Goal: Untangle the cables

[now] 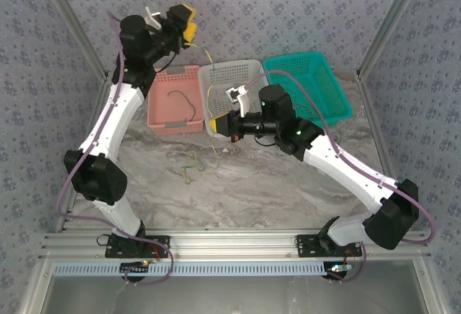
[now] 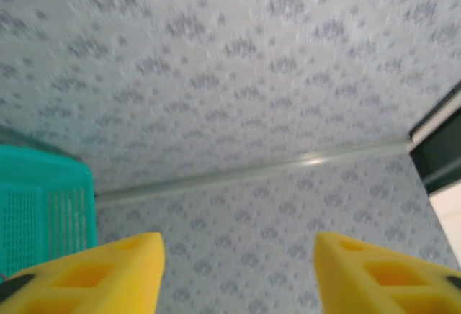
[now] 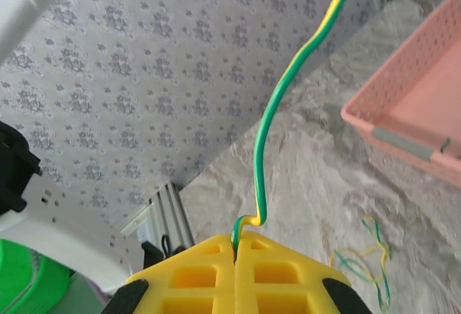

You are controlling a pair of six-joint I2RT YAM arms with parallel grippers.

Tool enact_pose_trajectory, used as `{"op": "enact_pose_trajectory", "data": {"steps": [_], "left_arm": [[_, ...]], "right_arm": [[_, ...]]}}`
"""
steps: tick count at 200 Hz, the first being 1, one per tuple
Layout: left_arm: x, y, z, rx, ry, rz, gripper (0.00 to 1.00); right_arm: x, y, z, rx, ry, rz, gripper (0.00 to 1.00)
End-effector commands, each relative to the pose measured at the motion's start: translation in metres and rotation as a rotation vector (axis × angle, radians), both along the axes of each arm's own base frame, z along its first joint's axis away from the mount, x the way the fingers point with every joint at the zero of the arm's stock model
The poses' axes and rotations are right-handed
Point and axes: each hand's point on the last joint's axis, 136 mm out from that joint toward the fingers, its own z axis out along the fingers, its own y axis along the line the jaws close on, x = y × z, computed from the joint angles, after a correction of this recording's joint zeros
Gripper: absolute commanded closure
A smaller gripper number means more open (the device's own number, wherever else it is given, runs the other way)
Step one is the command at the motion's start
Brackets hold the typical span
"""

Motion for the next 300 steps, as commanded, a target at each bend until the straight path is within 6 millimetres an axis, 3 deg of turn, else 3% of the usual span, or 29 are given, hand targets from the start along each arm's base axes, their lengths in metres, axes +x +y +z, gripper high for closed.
{"op": "enact_pose_trajectory", "data": {"steps": [1, 34, 70, 99, 135, 157, 204, 261, 300], "left_arm": [[-0.024, 0.027, 0.026, 0.11, -0.069, 0.107, 0.34], [-0.048, 0.057, -0.011, 0.287, 0.068, 0.218, 0.3], [-0.079, 0.062, -0.06, 0.393, 0.161, 0.19, 0.31], [-0.111, 0.049, -0.113, 0.443, 0.241, 0.128, 0.36], [-0.151, 0.034, -0.161, 0.495, 0.31, 0.08, 0.4], [-0.174, 0.038, -0.18, 0.521, 0.345, 0.078, 0.4], [-0.205, 0.055, -0.199, 0.549, 0.39, 0.097, 0.42], [-0.207, 0.056, -0.202, 0.551, 0.395, 0.098, 0.45], [-0.21, 0.058, -0.203, 0.553, 0.4, 0.099, 0.46]], "right_arm": [[0.016, -0.028, 0.02, 0.012, 0.034, -0.018, 1.0], [0.06, -0.065, 0.03, -0.014, 0.031, -0.092, 1.0], [0.114, -0.088, 0.043, -0.002, -0.015, -0.19, 1.0], [0.163, -0.092, 0.022, -0.068, -0.035, -0.254, 1.0], [0.202, -0.087, -0.011, -0.105, -0.024, -0.281, 1.0], [0.208, -0.08, -0.036, -0.117, 0.04, -0.263, 1.0], [0.2, -0.079, -0.091, -0.129, 0.175, -0.247, 1.0], [0.188, -0.08, -0.126, -0.138, 0.3, -0.19, 1.0], [0.19, -0.085, -0.148, -0.154, 0.408, -0.157, 1.0]]}}
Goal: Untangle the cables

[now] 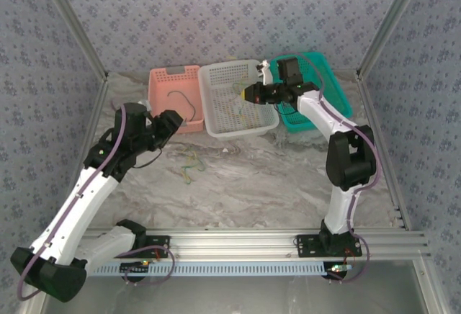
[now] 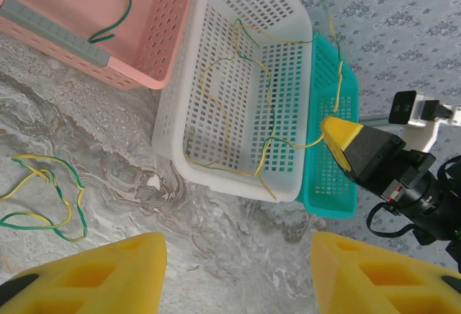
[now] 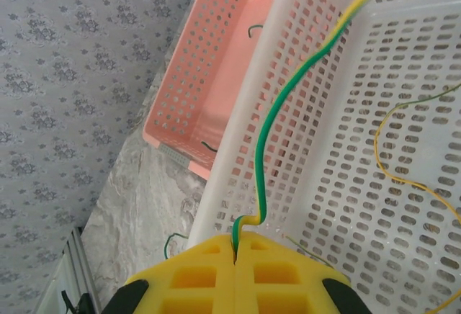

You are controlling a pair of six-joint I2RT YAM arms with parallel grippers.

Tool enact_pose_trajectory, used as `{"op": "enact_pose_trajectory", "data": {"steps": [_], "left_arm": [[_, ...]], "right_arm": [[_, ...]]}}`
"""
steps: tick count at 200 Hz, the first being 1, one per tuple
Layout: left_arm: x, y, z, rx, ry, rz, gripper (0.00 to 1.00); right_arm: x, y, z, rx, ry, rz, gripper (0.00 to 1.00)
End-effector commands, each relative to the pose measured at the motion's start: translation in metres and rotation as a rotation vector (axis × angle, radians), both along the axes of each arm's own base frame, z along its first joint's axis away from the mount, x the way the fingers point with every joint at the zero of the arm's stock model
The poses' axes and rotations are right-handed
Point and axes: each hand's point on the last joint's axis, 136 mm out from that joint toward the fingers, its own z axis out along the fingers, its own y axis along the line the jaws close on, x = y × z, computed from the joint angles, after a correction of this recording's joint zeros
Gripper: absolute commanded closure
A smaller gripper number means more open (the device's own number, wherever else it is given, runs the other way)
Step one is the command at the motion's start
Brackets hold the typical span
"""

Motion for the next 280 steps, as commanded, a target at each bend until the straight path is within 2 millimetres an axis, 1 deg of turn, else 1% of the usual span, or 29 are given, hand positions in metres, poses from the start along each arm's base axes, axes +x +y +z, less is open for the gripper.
{"op": "enact_pose_trajectory", "data": {"steps": [1, 44, 76, 102, 106, 123, 130, 150, 170, 205, 236, 246, 249, 253, 264, 280], "left_arm": [[-0.004, 0.002, -0.003, 0.012, 0.006, 0.004, 0.46], [-0.011, 0.007, -0.005, 0.017, 0.009, 0.018, 0.47], [-0.014, 0.01, -0.007, 0.023, 0.017, 0.024, 0.47], [-0.016, 0.012, -0.009, 0.028, 0.025, 0.028, 0.48], [-0.016, 0.012, -0.01, 0.03, 0.027, 0.028, 0.48], [-0.016, 0.012, -0.011, 0.03, 0.03, 0.03, 0.48], [-0.016, 0.013, -0.011, 0.03, 0.03, 0.03, 0.48], [-0.016, 0.013, -0.01, 0.029, 0.03, 0.032, 0.48], [-0.016, 0.013, -0.01, 0.029, 0.032, 0.032, 0.47], [-0.018, 0.015, -0.016, 0.043, 0.052, 0.04, 0.47], [-0.022, 0.02, -0.025, 0.061, 0.081, 0.056, 0.46], [-0.022, 0.021, -0.025, 0.062, 0.079, 0.063, 0.46], [-0.022, 0.022, -0.025, 0.063, 0.079, 0.066, 0.46], [-0.025, 0.023, -0.031, 0.075, 0.105, 0.068, 0.46], [-0.026, 0.023, -0.032, 0.075, 0.111, 0.067, 0.46], [-0.026, 0.023, -0.033, 0.071, 0.112, 0.065, 0.46]], "right_arm": [[-0.002, -0.003, -0.022, 0.009, 0.125, 0.034, 1.0], [0.001, -0.001, -0.039, -0.002, 0.216, 0.06, 1.0], [0.007, -0.006, -0.053, -0.025, 0.258, 0.034, 1.0], [0.014, -0.011, -0.06, -0.038, 0.283, 0.018, 1.0], [0.012, -0.012, -0.064, -0.046, 0.309, 0.017, 1.0], [0.015, -0.016, -0.066, -0.057, 0.318, 0.003, 1.0], [0.017, -0.019, -0.066, -0.064, 0.316, -0.007, 0.95], [0.021, -0.025, -0.061, -0.077, 0.302, -0.027, 0.82], [0.025, -0.03, -0.045, -0.087, 0.258, -0.044, 0.73], [0.029, -0.037, -0.017, -0.104, 0.2, -0.075, 0.67], [0.029, -0.044, 0.004, -0.131, 0.154, -0.098, 0.65], [0.028, -0.048, 0.009, -0.143, 0.142, -0.114, 0.64], [0.028, -0.048, 0.011, -0.146, 0.141, -0.117, 0.64], [0.028, -0.049, 0.013, -0.147, 0.137, -0.12, 0.63], [0.026, -0.051, 0.014, -0.154, 0.145, -0.125, 0.63], [0.023, -0.05, 0.008, -0.165, 0.17, -0.116, 0.63]]}}
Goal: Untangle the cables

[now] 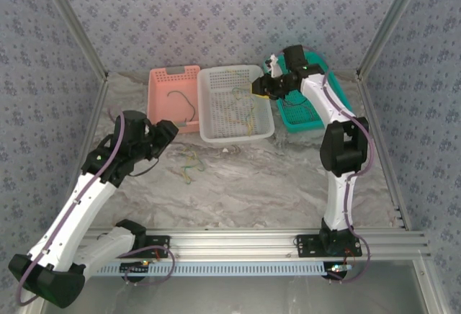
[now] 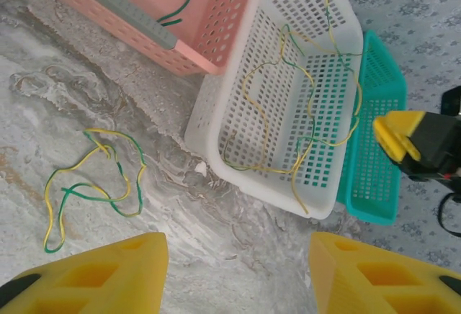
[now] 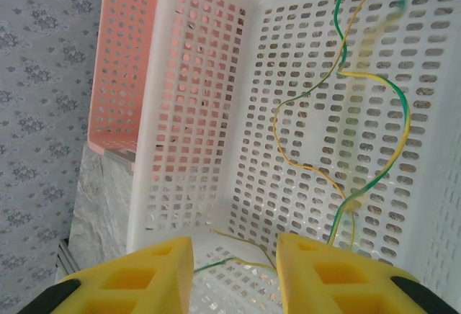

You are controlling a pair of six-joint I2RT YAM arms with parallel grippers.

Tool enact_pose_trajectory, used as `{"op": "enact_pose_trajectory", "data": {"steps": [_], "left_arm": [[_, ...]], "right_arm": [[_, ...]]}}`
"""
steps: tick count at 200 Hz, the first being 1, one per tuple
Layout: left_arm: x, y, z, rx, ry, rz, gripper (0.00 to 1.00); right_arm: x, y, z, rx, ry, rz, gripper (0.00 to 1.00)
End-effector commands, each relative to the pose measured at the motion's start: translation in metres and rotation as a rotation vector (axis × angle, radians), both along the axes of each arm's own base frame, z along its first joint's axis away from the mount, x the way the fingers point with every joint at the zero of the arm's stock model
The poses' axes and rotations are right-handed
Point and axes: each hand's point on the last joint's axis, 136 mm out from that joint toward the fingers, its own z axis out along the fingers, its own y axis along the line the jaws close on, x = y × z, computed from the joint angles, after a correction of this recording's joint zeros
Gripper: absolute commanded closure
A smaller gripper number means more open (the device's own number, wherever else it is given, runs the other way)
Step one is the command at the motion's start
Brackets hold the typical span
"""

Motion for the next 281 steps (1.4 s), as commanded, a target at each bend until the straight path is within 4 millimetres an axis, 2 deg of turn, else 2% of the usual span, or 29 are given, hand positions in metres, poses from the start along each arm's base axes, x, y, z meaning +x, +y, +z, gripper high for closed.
{"op": "enact_pose_trajectory", "data": {"steps": [1, 22, 34, 65, 87, 108, 128, 144, 147, 156, 168, 196, 217, 237, 281], "left_arm": [[-0.006, 0.004, -0.006, 0.009, 0.017, 0.013, 0.46], [-0.006, 0.003, -0.005, 0.008, 0.014, 0.01, 0.46], [-0.006, 0.004, -0.005, 0.011, 0.015, 0.01, 0.46], [-0.011, 0.007, -0.012, 0.028, 0.04, 0.017, 0.46], [-0.022, 0.018, -0.03, 0.068, 0.12, 0.05, 0.45], [-0.035, 0.02, -0.059, 0.088, 0.225, 0.052, 0.42], [-0.039, 0.018, -0.086, 0.086, 0.282, 0.046, 0.4], [-0.037, 0.016, -0.104, 0.092, 0.3, 0.045, 0.4], [-0.036, 0.016, -0.108, 0.091, 0.304, 0.044, 0.4], [-0.035, 0.014, -0.121, 0.075, 0.332, 0.047, 0.41], [-0.039, 0.016, -0.14, 0.035, 0.401, 0.078, 0.42], [-0.029, 0.024, -0.156, -0.025, 0.419, 0.192, 0.4], [-0.014, 0.027, -0.165, -0.13, 0.45, 0.32, 0.35], [0.002, 0.021, -0.17, -0.234, 0.483, 0.437, 0.35], [0.042, 0.021, -0.157, -0.412, 0.468, 0.699, 0.35]], "right_arm": [[-0.006, -0.007, 0.017, -0.031, -0.016, -0.003, 0.63], [-0.012, -0.006, 0.008, -0.069, 0.0, 0.009, 0.63], [-0.014, -0.006, 0.01, -0.082, -0.018, 0.002, 0.63], [-0.02, -0.005, 0.029, -0.118, -0.087, -0.016, 0.65], [-0.038, 0.007, 0.046, -0.144, -0.162, -0.004, 0.68], [-0.074, 0.029, 0.058, -0.143, -0.263, 0.037, 0.7], [-0.127, 0.052, 0.054, -0.115, -0.341, 0.088, 0.71], [-0.173, 0.07, 0.041, -0.095, -0.393, 0.144, 0.69], [-0.185, 0.071, 0.026, -0.106, -0.377, 0.162, 0.69], [-0.207, 0.076, 0.012, -0.114, -0.367, 0.186, 0.68], [-0.23, 0.081, -0.007, -0.111, -0.32, 0.207, 0.67], [-0.276, 0.096, -0.039, -0.135, -0.297, 0.287, 0.67], [-0.287, 0.102, -0.052, -0.146, -0.275, 0.304, 0.67], [-0.289, 0.106, -0.051, -0.15, -0.283, 0.306, 0.67], [-0.291, 0.106, -0.047, -0.15, -0.286, 0.314, 0.68]]}}
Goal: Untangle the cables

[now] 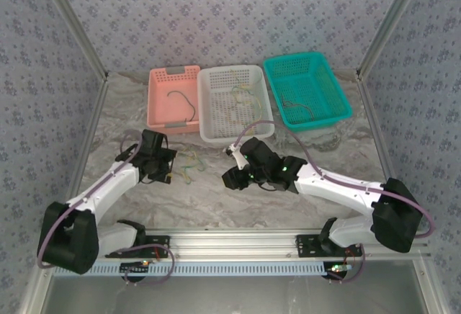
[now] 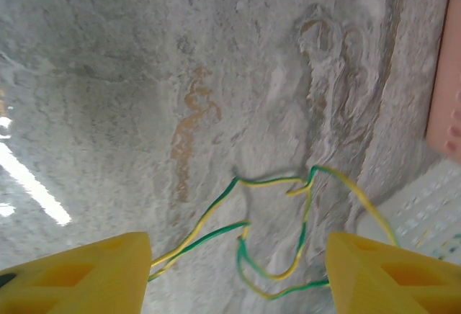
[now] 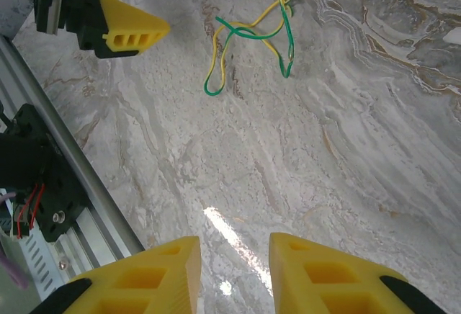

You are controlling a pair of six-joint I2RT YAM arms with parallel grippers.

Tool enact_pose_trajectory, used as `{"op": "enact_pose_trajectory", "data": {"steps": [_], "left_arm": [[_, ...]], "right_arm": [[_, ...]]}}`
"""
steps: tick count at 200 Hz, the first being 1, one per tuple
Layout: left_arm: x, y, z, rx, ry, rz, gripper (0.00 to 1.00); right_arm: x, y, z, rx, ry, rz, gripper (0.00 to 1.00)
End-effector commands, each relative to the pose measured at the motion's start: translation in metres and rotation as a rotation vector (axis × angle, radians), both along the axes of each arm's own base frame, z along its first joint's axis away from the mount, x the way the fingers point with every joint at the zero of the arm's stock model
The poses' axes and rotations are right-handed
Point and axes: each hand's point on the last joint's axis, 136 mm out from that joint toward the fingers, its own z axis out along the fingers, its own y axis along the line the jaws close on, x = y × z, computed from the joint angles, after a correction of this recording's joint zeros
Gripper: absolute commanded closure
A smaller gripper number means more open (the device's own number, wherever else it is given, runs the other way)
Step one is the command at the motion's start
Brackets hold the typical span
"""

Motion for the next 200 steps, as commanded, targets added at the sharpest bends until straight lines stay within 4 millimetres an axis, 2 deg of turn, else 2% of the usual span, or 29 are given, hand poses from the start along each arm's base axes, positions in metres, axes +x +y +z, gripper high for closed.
{"op": "enact_pose_trajectory", "data": {"steps": [1, 24, 48, 65, 116, 176, 188, 200], "left_arm": [[0.041, -0.005, 0.027, -0.123, -0.087, 0.233, 0.35], [0.061, -0.022, 0.019, -0.22, -0.06, 0.3, 0.35], [0.076, -0.035, 0.023, -0.245, -0.053, 0.311, 0.35], [0.077, -0.042, 0.021, -0.245, -0.025, 0.306, 0.37], [0.057, -0.048, 0.001, -0.218, 0.077, 0.262, 0.44], [0.065, -0.063, -0.008, -0.232, 0.064, 0.209, 0.7], [0.065, -0.063, -0.01, -0.227, 0.065, 0.205, 0.8], [0.065, -0.061, -0.008, -0.216, 0.052, 0.199, 0.98]], "right_arm": [[0.004, 0.004, 0.012, 0.021, -0.025, -0.017, 0.68], [0.003, 0.003, 0.014, 0.02, -0.027, -0.014, 0.68], [0.002, 0.0, 0.016, 0.018, -0.028, -0.021, 0.69], [0.002, -0.002, 0.016, 0.016, -0.03, -0.028, 0.69], [0.003, -0.009, 0.017, 0.006, -0.036, -0.051, 0.69], [0.005, -0.012, 0.012, -0.005, -0.019, -0.063, 0.7], [0.005, -0.012, 0.011, -0.007, -0.016, -0.064, 0.7], [0.006, -0.014, 0.011, -0.01, -0.015, -0.069, 0.71]]}}
